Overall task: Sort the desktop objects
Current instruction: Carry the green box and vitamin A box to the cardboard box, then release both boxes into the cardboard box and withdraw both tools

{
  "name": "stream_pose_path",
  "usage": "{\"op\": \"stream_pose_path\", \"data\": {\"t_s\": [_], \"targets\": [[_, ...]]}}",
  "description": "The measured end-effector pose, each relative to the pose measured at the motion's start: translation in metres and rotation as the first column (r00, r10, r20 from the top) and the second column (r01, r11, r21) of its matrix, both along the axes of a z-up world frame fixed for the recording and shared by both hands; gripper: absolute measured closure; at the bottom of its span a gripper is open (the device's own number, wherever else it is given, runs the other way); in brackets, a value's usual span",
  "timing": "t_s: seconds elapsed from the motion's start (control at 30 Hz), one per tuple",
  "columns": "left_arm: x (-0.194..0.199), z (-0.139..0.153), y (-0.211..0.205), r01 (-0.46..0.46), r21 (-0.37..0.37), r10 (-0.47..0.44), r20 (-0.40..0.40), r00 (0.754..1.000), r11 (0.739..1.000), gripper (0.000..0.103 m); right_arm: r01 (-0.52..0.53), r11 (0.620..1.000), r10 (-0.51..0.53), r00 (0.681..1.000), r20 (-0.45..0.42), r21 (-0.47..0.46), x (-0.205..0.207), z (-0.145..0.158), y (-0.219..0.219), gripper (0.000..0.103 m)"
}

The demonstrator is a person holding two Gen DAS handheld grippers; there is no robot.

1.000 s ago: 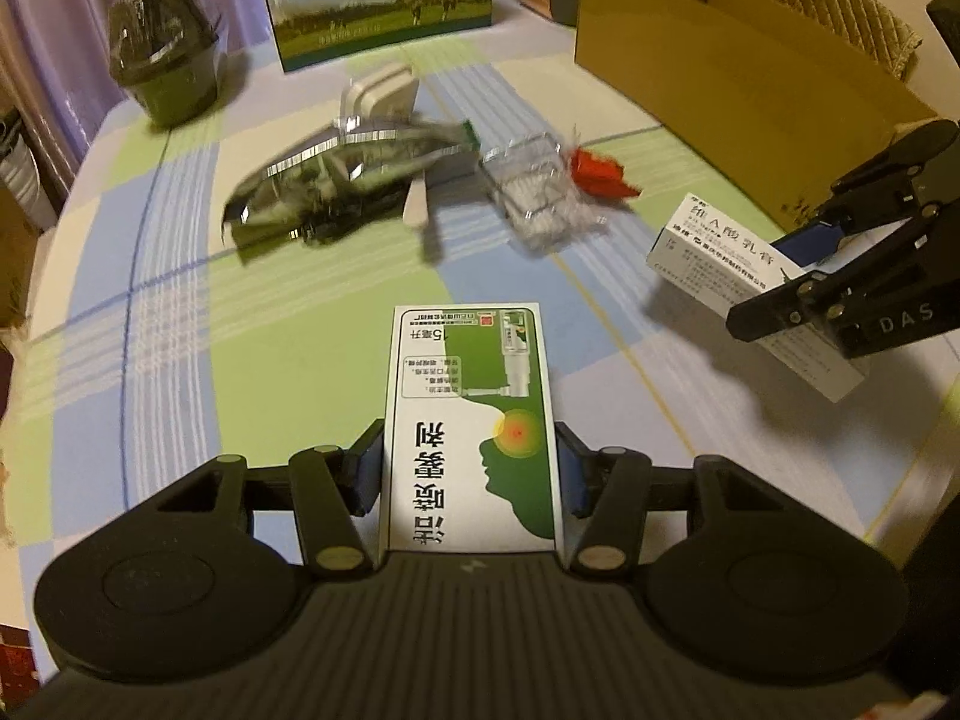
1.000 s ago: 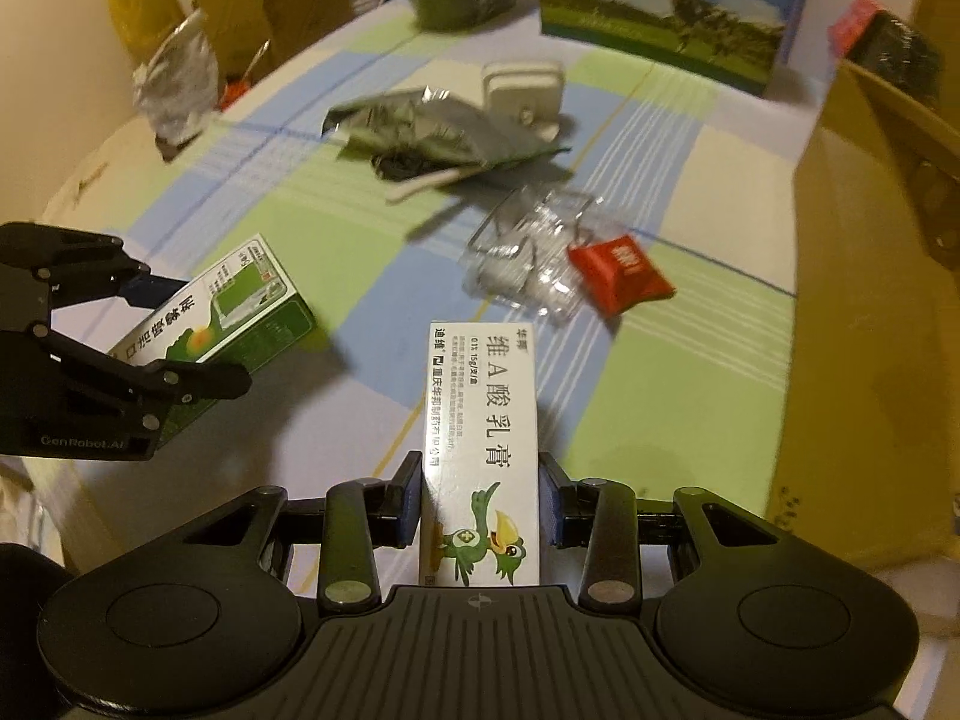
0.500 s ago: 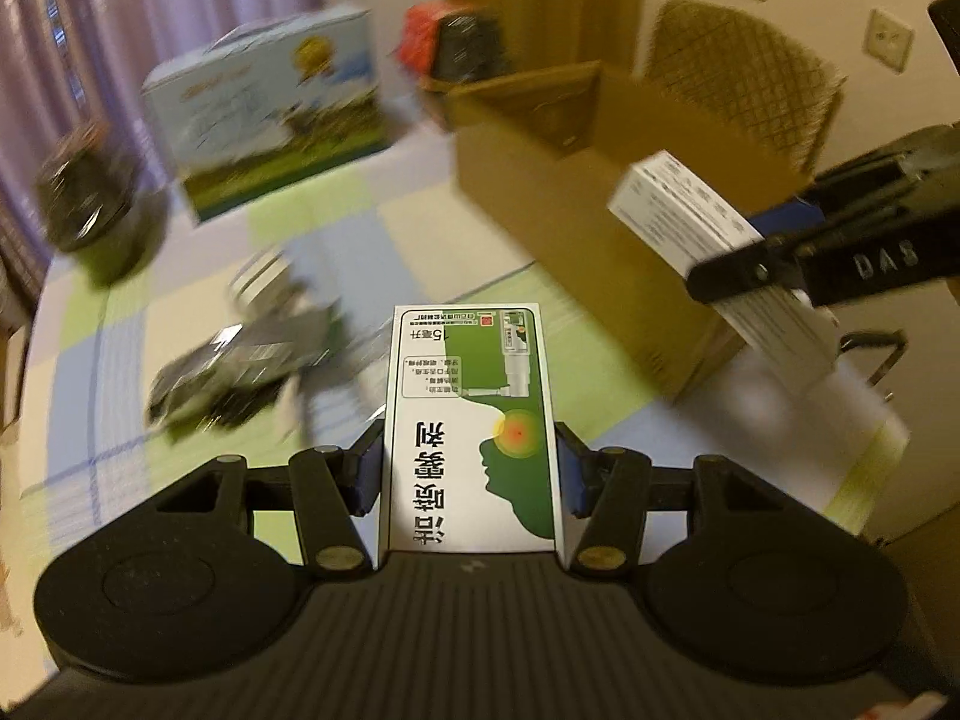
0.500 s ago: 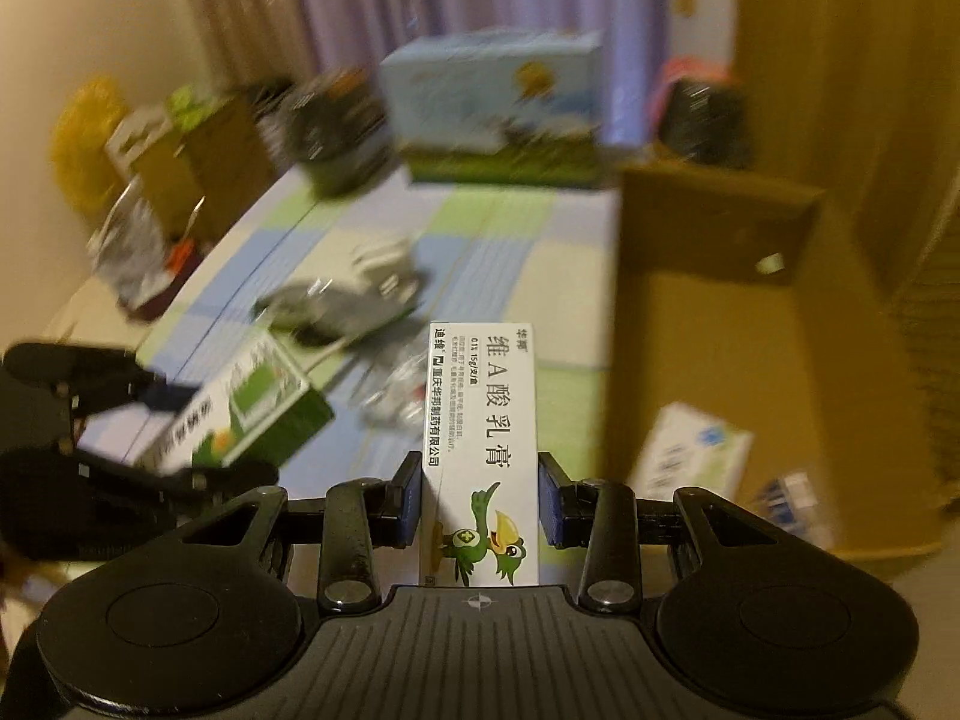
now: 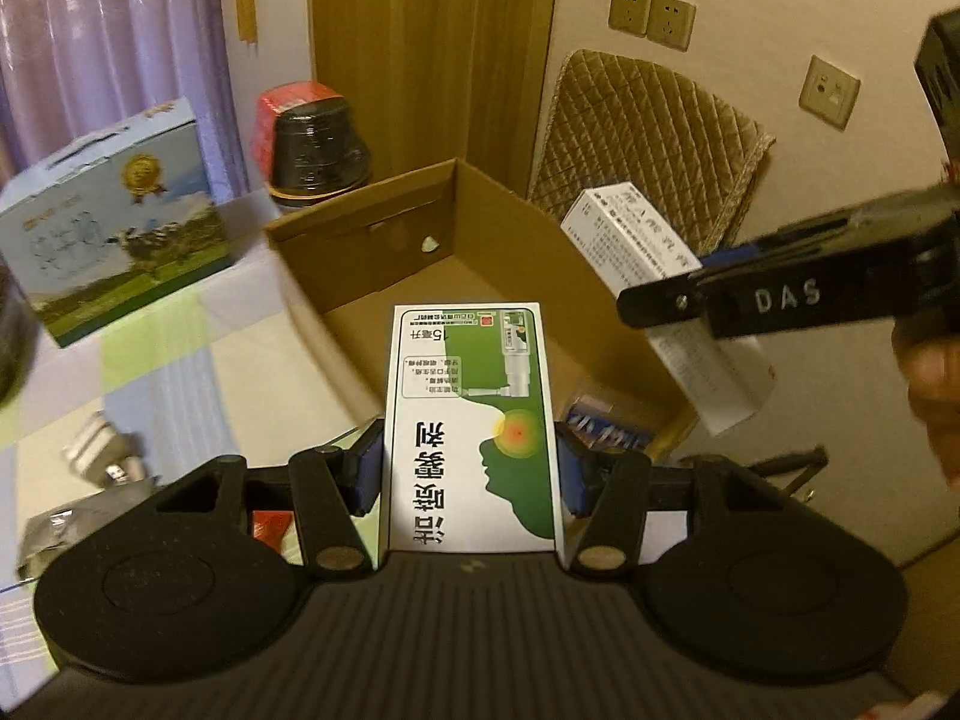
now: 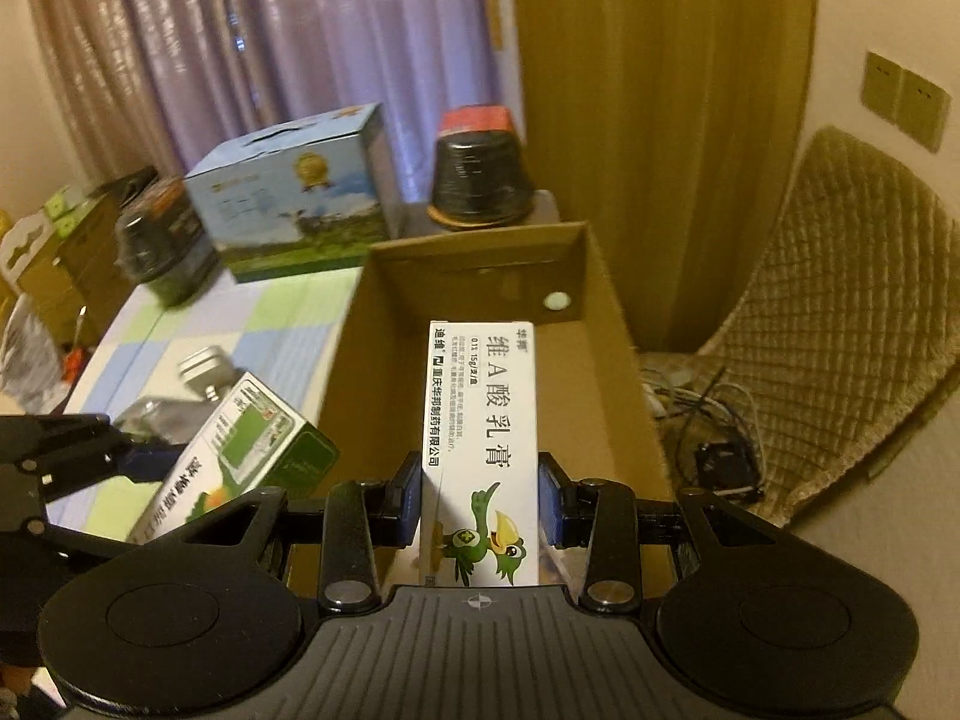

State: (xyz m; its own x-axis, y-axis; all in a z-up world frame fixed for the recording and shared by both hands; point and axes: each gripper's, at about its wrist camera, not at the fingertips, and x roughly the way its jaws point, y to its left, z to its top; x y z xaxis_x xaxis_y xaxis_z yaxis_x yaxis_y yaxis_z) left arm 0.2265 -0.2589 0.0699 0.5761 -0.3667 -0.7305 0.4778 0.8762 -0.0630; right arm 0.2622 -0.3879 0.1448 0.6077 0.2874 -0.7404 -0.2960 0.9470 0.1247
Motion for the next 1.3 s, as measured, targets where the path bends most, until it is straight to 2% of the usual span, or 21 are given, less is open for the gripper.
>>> {"op": "stream_pose_path", "data": {"t_s": [0.43,0.63,1.07,1.13,1.2,1.3], "targets": [[0.041,-0.026,-0.018,-0.078,-0.121,0.069,-0.083,0.994,0.990,0.052,0.070,0.997,-0.070,0.997,-0.028,0.013,0.037,-0.020,-0.025,0.068],[0.041,-0.027,-0.013,-0.082,-0.138,0.074,-0.057,0.996,0.987,0.048,0.075,0.997,-0.074,0.996,-0.046,0.012,0.043,-0.031,-0.027,0.068],[0.027,-0.020,0.030,-0.128,-0.134,0.126,-0.023,0.992,0.983,0.042,0.050,0.997,-0.047,0.997,-0.065,0.051,0.044,-0.040,-0.008,0.067],[0.025,-0.021,0.035,-0.132,-0.130,0.130,-0.023,0.991,0.983,0.042,0.061,0.996,-0.056,0.996,-0.073,0.067,0.045,-0.041,-0.006,0.056],[0.023,-0.022,0.041,-0.139,-0.129,0.137,-0.023,0.990,0.982,0.041,0.061,0.997,-0.058,0.997,-0.057,0.055,0.043,-0.039,-0.004,0.051],[0.018,-0.022,0.051,-0.153,-0.135,0.152,-0.020,0.988,0.979,0.037,0.063,0.997,-0.060,0.997,-0.052,0.054,0.039,-0.036,-0.004,0.050]]}}
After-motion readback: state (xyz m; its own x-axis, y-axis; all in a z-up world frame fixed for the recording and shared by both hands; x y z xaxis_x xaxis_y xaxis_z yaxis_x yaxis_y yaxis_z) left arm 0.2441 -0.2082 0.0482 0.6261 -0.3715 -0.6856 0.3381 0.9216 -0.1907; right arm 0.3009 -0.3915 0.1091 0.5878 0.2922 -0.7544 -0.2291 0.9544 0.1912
